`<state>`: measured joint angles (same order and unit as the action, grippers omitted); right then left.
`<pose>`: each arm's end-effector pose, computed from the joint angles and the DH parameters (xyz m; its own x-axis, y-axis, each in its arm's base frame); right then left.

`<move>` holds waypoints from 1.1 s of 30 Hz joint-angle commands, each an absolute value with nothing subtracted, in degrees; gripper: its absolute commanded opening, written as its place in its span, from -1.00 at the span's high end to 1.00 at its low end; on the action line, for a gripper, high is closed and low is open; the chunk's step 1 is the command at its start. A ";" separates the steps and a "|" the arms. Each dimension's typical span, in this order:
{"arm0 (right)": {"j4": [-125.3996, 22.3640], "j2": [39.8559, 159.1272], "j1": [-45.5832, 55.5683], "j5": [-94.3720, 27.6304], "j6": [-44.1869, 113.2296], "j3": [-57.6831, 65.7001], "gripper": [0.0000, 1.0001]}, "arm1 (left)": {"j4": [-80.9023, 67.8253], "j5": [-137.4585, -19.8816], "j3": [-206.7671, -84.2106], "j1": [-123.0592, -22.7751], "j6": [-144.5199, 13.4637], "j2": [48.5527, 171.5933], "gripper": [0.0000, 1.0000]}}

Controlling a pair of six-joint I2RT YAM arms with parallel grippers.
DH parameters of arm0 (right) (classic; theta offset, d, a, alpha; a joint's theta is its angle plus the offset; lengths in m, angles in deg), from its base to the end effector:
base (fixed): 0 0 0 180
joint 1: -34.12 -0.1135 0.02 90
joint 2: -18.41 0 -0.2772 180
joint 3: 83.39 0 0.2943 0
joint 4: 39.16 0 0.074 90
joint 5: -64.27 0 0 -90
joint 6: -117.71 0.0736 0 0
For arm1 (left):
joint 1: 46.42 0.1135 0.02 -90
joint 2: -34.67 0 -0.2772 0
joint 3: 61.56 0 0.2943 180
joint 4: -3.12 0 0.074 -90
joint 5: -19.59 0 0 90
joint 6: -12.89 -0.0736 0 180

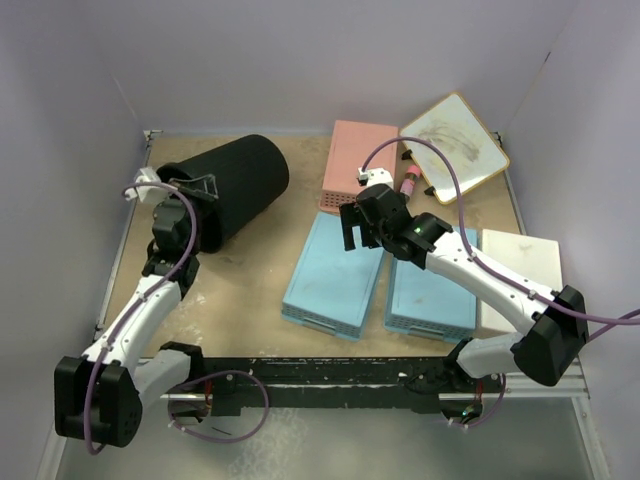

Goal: Turn the large container upside down

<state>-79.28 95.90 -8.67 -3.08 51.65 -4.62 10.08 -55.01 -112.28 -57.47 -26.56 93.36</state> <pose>0.2869 0.2270 0.3017 -0.5857 -0.0319 -0.8099 -0.1851 0.9781 0.0953 0.3103 -0.0407 0.3070 0.0475 -0.7678 -0.6389 -0.0615 0.6362 -0.7691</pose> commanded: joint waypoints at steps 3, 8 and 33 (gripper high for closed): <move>-78.77 95.75 -8.66 -4.49 51.13 -4.81 -1.00 | 13.74 -59.42 -107.22 -54.68 -15.53 93.16 1.00; -77.63 96.20 -8.67 -5.18 51.56 -5.46 -1.00 | -0.25 -54.77 -109.97 -54.68 -17.20 92.18 0.68; -76.58 98.71 -8.68 -5.68 51.53 -4.24 -1.00 | -40.22 -46.68 -133.85 -54.68 -17.36 96.80 -0.16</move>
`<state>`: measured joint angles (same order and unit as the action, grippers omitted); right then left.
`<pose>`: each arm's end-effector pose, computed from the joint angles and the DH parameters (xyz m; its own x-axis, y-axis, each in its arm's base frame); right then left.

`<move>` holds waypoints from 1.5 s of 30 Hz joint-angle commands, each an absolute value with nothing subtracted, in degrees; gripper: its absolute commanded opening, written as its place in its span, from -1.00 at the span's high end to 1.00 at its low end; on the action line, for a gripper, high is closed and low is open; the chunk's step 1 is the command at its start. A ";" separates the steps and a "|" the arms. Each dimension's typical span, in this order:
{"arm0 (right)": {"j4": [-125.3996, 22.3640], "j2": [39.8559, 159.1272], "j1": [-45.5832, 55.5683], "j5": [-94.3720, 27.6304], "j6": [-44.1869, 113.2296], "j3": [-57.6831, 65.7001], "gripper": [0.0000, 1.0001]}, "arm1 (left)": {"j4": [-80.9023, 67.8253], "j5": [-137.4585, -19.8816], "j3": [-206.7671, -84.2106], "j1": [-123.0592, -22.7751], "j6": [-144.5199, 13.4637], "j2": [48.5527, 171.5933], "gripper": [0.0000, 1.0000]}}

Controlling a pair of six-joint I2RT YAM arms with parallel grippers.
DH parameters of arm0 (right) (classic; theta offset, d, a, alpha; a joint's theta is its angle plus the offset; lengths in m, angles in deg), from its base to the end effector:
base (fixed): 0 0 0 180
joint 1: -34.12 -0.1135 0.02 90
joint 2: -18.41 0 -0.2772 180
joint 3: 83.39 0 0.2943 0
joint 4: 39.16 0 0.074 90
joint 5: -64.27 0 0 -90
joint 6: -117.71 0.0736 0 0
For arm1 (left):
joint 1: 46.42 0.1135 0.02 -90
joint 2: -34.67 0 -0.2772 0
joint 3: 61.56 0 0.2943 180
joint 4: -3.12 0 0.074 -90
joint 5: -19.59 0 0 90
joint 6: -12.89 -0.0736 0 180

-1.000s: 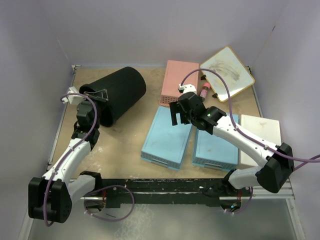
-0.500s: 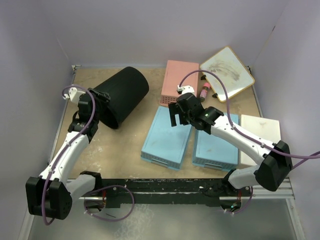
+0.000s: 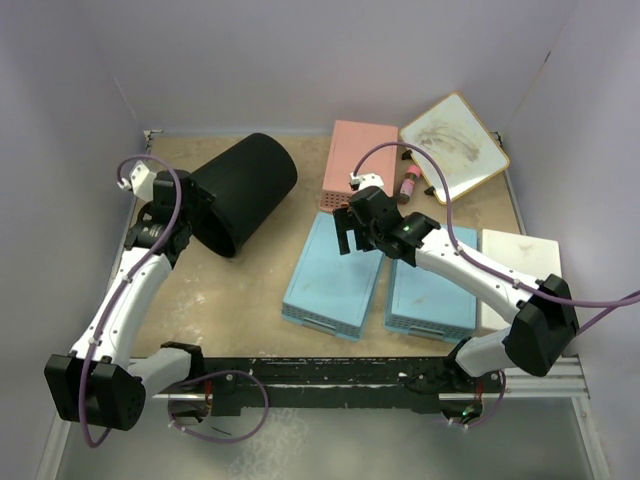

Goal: Turn the large container upside down

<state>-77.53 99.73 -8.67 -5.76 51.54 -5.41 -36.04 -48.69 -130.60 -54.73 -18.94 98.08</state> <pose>0.2951 0.2389 0.2751 -0.6290 -0.0648 -0.7747 -0.2156 0.9720 0.0937 0.3082 -0.0175 0.3116 -0.1430 -0.7768 -0.6133 -0.5546 0.5762 -0.6004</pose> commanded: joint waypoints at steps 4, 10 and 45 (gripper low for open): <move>-76.44 98.41 -8.62 -5.78 51.68 -4.43 -0.99 | -40.10 -47.12 -133.88 -54.71 -17.30 96.14 0.12; -75.70 98.20 -8.67 -5.96 51.79 -4.43 -1.00 | -40.24 -48.48 -132.93 -54.68 -16.46 97.11 0.61; -77.02 96.05 -8.67 -4.85 51.15 -5.44 -1.00 | 37.91 -69.01 -95.05 -52.51 -1.57 90.81 1.00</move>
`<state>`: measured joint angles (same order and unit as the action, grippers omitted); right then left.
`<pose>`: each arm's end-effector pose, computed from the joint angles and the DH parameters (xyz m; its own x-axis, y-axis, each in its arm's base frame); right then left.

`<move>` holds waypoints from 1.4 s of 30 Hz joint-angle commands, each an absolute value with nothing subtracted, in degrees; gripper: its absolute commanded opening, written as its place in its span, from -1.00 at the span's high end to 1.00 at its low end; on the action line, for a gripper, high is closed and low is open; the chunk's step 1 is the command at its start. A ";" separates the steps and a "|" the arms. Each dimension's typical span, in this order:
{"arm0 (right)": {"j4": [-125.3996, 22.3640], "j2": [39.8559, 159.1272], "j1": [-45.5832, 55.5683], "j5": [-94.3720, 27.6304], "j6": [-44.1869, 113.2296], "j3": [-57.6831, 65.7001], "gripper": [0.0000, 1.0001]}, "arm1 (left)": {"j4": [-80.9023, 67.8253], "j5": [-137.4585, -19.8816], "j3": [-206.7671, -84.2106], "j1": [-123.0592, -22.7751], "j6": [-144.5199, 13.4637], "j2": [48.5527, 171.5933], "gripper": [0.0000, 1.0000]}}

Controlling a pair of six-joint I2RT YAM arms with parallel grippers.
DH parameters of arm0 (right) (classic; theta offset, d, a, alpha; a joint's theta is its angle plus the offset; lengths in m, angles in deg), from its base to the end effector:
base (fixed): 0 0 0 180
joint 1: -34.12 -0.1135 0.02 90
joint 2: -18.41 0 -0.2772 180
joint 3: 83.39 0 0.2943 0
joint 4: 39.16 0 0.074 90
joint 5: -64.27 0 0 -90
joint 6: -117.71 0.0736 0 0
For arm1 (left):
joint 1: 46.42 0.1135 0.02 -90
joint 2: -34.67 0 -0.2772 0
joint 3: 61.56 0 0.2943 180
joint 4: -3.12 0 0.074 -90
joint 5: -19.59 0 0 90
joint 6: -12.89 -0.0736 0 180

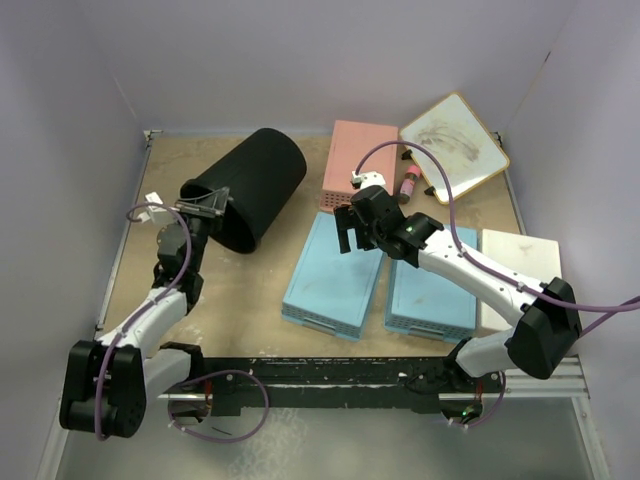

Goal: Turn the large container upside down

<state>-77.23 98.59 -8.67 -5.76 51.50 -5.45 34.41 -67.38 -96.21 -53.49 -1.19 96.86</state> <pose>0.2930 0.2370 0.2825 -0.6149 -0.0525 -0.7869 -0.2178 0.9703 0.1054 0.2970 -0.0329 0.2323 -0.0527 -0.9695 -0.2394 0.0801 0.2349 -0.9687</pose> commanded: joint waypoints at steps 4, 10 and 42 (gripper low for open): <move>-75.95 96.54 -8.67 -5.76 51.49 -5.93 -1.00 | 22.81 -64.48 -92.79 -52.32 -3.34 81.25 1.00; -70.14 102.14 -6.96 -17.18 52.26 -0.46 -1.00 | 10.11 -60.58 -87.32 -52.22 -2.09 72.00 1.00; -50.77 151.34 1.14 -69.22 65.46 57.02 -0.99 | 6.31 -65.81 -85.10 -52.04 3.62 74.51 1.00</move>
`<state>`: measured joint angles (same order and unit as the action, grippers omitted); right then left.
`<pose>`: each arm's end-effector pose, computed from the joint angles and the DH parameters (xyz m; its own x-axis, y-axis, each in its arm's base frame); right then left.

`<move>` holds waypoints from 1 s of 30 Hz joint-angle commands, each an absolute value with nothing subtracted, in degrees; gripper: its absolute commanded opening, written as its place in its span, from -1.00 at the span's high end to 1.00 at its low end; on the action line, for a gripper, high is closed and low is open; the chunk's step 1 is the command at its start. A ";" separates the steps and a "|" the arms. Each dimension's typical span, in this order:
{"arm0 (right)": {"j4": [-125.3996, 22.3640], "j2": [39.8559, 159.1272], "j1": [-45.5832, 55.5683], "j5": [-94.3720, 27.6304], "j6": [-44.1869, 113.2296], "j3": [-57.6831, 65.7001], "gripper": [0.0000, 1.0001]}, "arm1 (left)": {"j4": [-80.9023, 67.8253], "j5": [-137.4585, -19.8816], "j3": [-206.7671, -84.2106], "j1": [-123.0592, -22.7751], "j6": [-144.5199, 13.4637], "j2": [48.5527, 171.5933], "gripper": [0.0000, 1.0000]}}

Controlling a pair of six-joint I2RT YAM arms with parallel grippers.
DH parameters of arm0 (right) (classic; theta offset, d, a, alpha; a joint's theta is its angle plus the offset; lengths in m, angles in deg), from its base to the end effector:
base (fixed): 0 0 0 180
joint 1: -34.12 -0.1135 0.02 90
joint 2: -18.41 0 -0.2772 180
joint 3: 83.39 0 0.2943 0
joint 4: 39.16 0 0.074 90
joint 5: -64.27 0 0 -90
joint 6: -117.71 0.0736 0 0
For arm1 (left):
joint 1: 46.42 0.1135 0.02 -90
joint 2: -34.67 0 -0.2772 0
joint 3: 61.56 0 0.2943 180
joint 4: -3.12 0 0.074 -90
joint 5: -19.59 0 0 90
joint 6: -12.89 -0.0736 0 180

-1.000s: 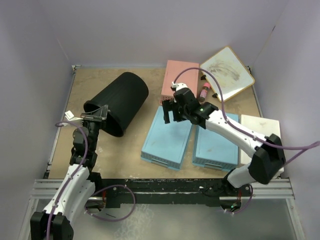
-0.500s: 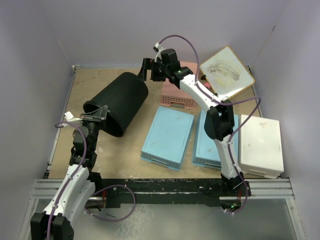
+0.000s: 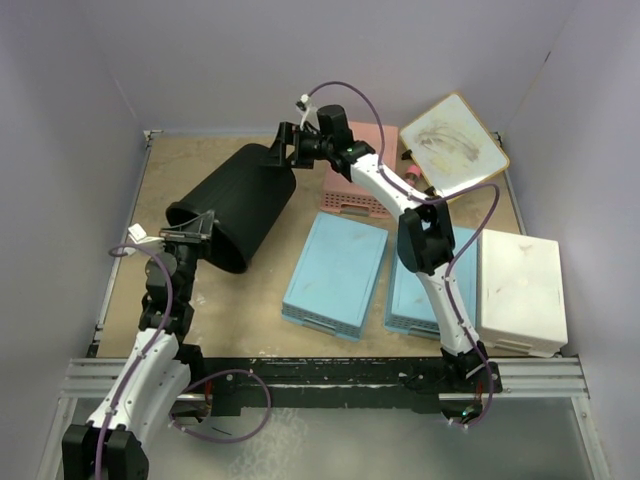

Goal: Turn the large container upside down

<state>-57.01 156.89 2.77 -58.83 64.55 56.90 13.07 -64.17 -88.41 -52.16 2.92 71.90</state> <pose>0.5360 0.3736 0.2691 -0.7189 0.1502 -0.6787 -0.5660 0.4402 0.6970 0.2356 -0.0156 0.2271 0.0073 -0.9847 -0.1739 -0.0089 0.1739 -0.9847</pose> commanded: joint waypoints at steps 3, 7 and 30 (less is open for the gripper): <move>-49.33 147.30 0.69 -70.10 64.40 53.94 -0.99 | 8.87 -66.51 -84.50 -52.04 4.18 76.31 1.00; -47.98 143.97 -0.45 -72.17 63.81 53.01 -0.99 | 14.59 -67.43 -83.21 -52.04 5.14 78.46 1.00; -50.73 137.70 -6.22 -71.34 59.09 52.03 -0.99 | 31.57 -70.60 -85.98 -52.06 0.23 95.64 1.00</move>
